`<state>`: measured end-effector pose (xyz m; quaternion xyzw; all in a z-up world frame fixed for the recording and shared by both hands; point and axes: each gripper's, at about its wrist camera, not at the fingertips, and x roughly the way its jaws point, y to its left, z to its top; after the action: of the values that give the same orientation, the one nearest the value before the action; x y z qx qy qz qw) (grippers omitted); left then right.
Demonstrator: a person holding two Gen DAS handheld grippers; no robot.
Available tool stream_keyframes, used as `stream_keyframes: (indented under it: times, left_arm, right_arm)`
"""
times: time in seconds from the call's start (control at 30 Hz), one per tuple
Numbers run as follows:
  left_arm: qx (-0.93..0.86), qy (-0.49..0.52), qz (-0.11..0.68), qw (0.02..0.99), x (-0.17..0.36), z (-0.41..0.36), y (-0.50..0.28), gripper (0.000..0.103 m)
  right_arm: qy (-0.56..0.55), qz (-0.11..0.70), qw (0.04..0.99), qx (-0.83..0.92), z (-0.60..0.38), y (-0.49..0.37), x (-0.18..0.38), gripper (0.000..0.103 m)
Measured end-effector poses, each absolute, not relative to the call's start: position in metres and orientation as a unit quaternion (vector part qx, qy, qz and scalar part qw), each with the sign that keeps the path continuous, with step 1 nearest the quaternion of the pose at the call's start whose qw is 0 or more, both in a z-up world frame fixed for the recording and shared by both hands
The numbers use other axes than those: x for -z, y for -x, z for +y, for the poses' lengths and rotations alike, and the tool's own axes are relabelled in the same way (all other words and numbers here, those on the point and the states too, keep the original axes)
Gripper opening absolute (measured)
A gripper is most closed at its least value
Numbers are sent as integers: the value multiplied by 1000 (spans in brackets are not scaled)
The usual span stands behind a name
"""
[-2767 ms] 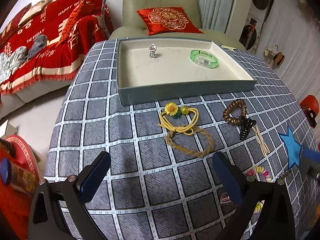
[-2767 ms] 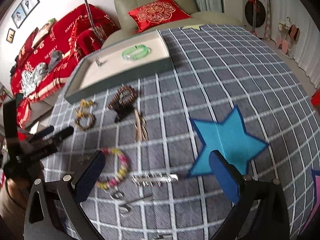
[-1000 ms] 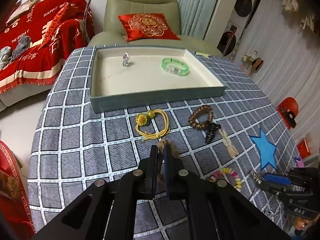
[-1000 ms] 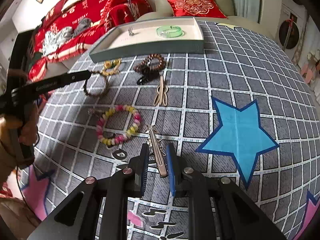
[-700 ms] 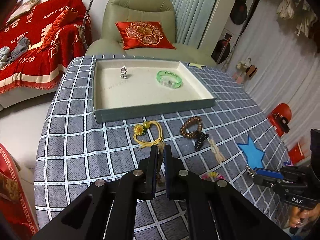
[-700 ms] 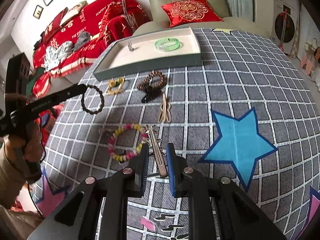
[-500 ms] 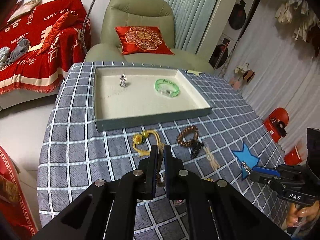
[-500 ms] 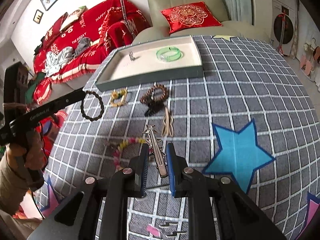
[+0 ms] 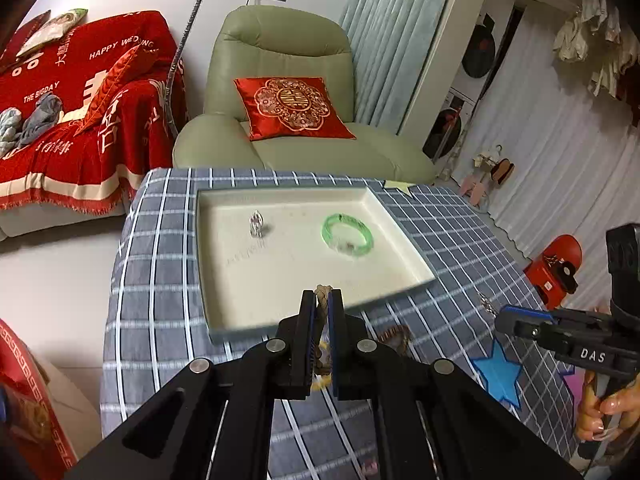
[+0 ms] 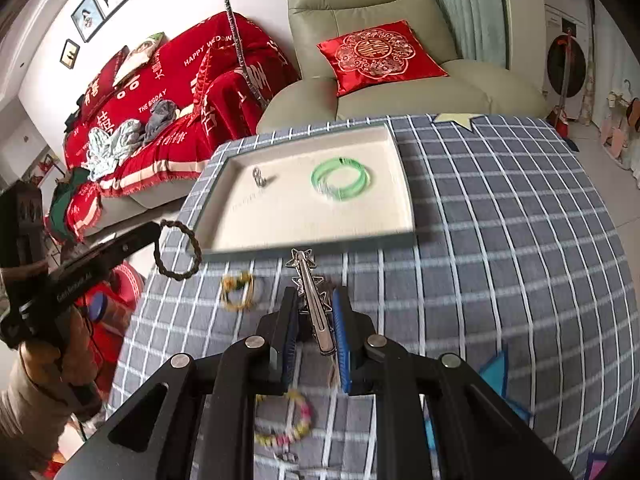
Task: Organize jewelry
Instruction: 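Carry the hair clip into the tray and open the right tool while the left tool carries the bracelet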
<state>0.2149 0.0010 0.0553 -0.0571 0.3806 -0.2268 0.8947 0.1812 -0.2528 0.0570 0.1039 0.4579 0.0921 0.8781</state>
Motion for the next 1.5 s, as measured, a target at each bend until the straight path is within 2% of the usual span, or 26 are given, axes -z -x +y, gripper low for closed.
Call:
stream_keyframes:
  times: [0.27,0.57,0.9,1.37,1.4,1.43,1.47,1.5]
  left_arm:
    - [217,49,391,893,-53,-6,-269,22]
    - [195,37,422,884,-17,-16,-318,22]
    - [170,17,450,877,22,-27,-340,22]
    - [123,-52,460,878,42,-42,-346,22]
    - [122,-54,459,878,42,-42,-345,22]
    - [120,-56,458,879,41,-42,-345,22]
    - [119,-58,457,880,41,-42,-344,22]
    - [117,-59,456,880,41,-42,-344,22]
  right_arm:
    - [-98,472,872,-89,-245,-255,-53,19]
    - [-112,517,844,-92,-236,-313,-3,19]
    - [-99,543,831,-71,-231,-339,44,19]
    - [-73,519,851,-28,-238,-347,47,21]
    - [-73,519,851,-29,-237,-347,47,31]
    - [-75,518,851,-30,-237,-347,46,53]
    - [-78,518,851,-31,-237,-348,46,64]
    - [-81,515,853,-30,-238,-347,44,71]
